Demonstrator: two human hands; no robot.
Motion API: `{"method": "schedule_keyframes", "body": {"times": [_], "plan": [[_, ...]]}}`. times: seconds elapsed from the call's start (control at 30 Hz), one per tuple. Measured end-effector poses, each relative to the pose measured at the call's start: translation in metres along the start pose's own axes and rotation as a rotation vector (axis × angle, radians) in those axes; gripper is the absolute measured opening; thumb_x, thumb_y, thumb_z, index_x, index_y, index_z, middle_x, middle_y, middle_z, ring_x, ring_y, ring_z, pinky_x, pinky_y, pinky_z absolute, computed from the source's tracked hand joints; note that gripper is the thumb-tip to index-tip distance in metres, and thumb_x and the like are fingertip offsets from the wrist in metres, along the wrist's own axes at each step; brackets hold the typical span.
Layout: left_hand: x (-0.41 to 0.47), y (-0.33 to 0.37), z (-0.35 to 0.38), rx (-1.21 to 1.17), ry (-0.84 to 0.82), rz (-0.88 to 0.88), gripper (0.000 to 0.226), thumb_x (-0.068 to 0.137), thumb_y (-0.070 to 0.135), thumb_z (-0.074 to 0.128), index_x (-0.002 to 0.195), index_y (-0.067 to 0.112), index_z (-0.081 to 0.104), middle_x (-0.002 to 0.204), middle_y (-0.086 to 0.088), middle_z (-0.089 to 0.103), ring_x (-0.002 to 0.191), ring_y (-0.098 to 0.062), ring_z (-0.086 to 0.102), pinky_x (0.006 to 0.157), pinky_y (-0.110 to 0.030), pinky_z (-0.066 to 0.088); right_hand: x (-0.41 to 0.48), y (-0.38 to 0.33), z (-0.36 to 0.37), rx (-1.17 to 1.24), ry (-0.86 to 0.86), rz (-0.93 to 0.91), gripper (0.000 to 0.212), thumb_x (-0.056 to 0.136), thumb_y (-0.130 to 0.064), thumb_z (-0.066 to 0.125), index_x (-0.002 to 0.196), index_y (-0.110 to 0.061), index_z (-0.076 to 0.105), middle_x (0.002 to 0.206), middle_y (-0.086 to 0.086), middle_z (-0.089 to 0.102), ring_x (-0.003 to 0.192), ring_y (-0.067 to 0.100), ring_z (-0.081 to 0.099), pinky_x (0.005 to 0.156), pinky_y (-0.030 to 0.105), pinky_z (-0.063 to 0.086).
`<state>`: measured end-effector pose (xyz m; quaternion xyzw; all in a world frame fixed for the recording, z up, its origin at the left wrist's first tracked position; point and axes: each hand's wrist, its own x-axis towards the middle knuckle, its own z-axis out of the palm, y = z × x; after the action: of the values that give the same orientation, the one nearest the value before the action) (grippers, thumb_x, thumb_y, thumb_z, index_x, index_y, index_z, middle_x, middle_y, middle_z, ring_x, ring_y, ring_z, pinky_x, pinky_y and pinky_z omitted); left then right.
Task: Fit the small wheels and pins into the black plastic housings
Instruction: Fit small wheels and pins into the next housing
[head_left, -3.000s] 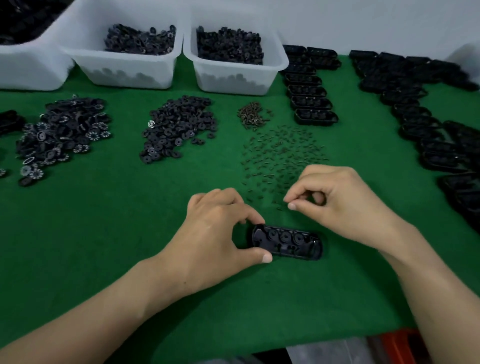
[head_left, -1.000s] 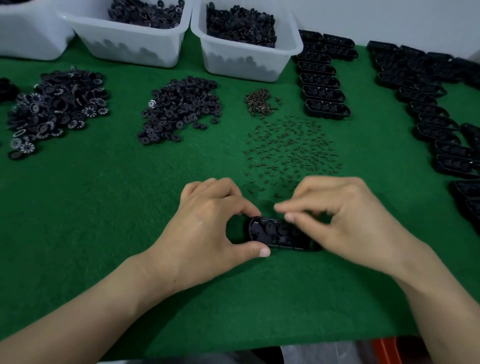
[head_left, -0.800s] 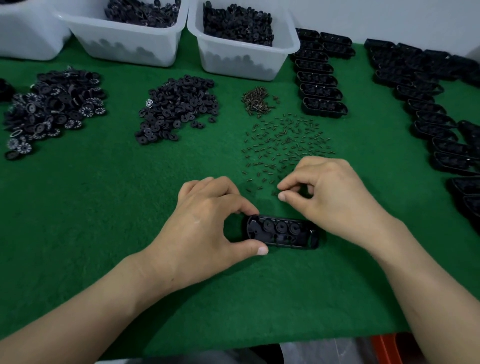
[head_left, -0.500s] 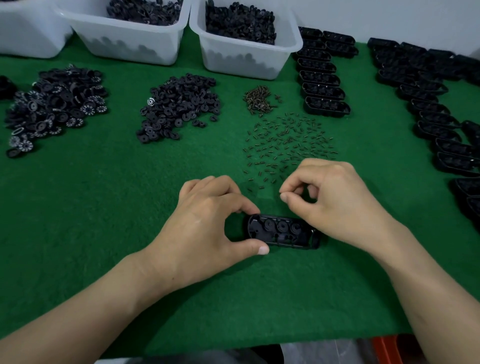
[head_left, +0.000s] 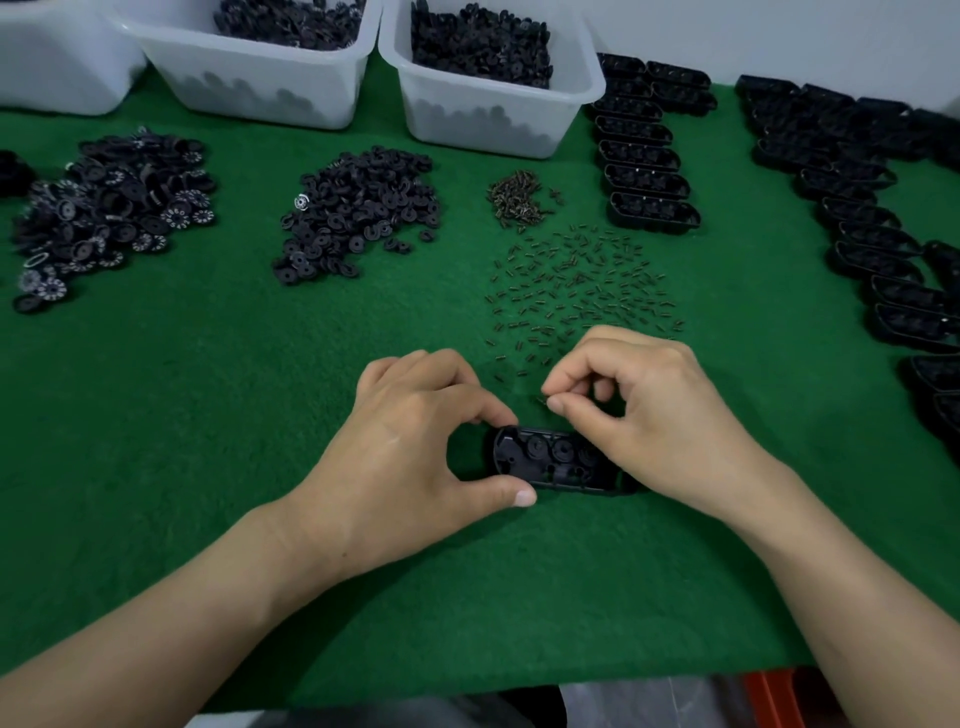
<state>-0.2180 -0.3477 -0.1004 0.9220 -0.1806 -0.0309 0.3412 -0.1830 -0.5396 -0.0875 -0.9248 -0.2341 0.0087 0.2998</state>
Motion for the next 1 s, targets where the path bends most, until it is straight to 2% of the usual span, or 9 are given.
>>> {"method": "schedule_keyframes", "body": {"times": [0.2,0.33,0.47,0.6,0.7,0.8,0.9,1.0], "plan": [[0.0,-0.001,0.001,-0.001,0.02,0.014,0.05,0.058,0.064,0.061,0.095,0.031,0.066,0.088,0.012,0.051,0.09,-0.007,0.047,0.091,-0.023,0.025,-0.004,-0.001,-0.005,0.052,0.03,0.016,0.009,0.081,-0.01,0.067,0.077,-0.018,0.064,0.075,-0.017,0.055,0.07,-0.006,0.049,0.066,0.007,0.035],[0.0,0.0,-0.002,-0.071,0.044,0.017,0.06,0.061,0.073,0.051,0.102,0.032,0.064,0.088,0.015,0.05,0.09,0.002,0.045,0.088,-0.024,0.031,-0.003,-0.006,-0.006,0.146,0.028,0.032,0.008,0.082,-0.011,0.065,0.078,-0.018,0.064,0.075,-0.016,0.057,0.07,-0.004,0.051,0.066,0.007,0.035],[0.01,0.006,-0.01,-0.175,0.182,0.0,0.029,0.073,0.051,0.065,0.093,0.03,0.067,0.081,0.014,0.053,0.078,0.005,0.047,0.075,-0.026,0.037,0.0,-0.011,-0.007,0.251,0.018,0.057,0.011,0.083,-0.012,0.065,0.078,-0.021,0.064,0.075,-0.014,0.06,0.069,0.0,0.053,0.066,0.009,0.037],[0.022,0.015,-0.015,-0.265,0.211,-0.041,0.005,0.071,0.032,0.071,0.073,0.034,0.066,0.07,0.012,0.056,0.067,-0.003,0.048,0.063,-0.022,0.042,0.003,-0.015,-0.006,0.336,0.054,0.068,0.013,0.082,-0.012,0.065,0.077,-0.023,0.064,0.073,-0.01,0.061,0.065,0.002,0.053,0.062,0.014,0.04],[0.025,0.017,-0.016,-0.377,0.207,-0.077,0.008,0.071,0.028,0.073,0.066,0.031,0.067,0.063,0.012,0.056,0.059,-0.013,0.048,0.06,-0.03,0.045,0.003,-0.017,-0.005,0.38,0.101,0.066,0.012,0.082,-0.011,0.066,0.078,-0.023,0.065,0.074,-0.004,0.063,0.068,0.01,0.055,0.063,0.026,0.046],[0.026,0.019,-0.015,-0.451,0.209,-0.088,0.006,0.07,0.027,0.072,0.066,0.028,0.069,0.059,0.014,0.056,0.06,-0.024,0.048,0.057,-0.034,0.045,0.002,-0.018,-0.004,0.418,0.161,0.071,0.012,0.082,-0.011,0.067,0.078,-0.022,0.065,0.076,-0.002,0.065,0.071,0.017,0.059,0.067,0.033,0.05],[0.026,0.02,-0.016,-0.493,0.224,-0.075,0.005,0.072,0.025,0.072,0.067,0.026,0.069,0.061,0.011,0.057,0.061,-0.027,0.046,0.056,-0.033,0.044,0.002,-0.017,-0.003,0.51,0.204,0.104,0.01,0.079,-0.012,0.069,0.077,-0.021,0.067,0.076,-0.001,0.068,0.072,0.02,0.063,0.068,0.031,0.053],[0.026,0.02,-0.016,-0.501,0.216,-0.069,0.005,0.072,0.024,0.072,0.067,0.025,0.07,0.063,0.012,0.057,0.061,-0.027,0.047,0.057,-0.032,0.044,0.002,-0.016,-0.004,0.612,0.199,0.114,0.012,0.077,-0.012,0.072,0.071,-0.021,0.069,0.069,-0.004,0.068,0.063,0.015,0.059,0.061,0.021,0.049]]}}
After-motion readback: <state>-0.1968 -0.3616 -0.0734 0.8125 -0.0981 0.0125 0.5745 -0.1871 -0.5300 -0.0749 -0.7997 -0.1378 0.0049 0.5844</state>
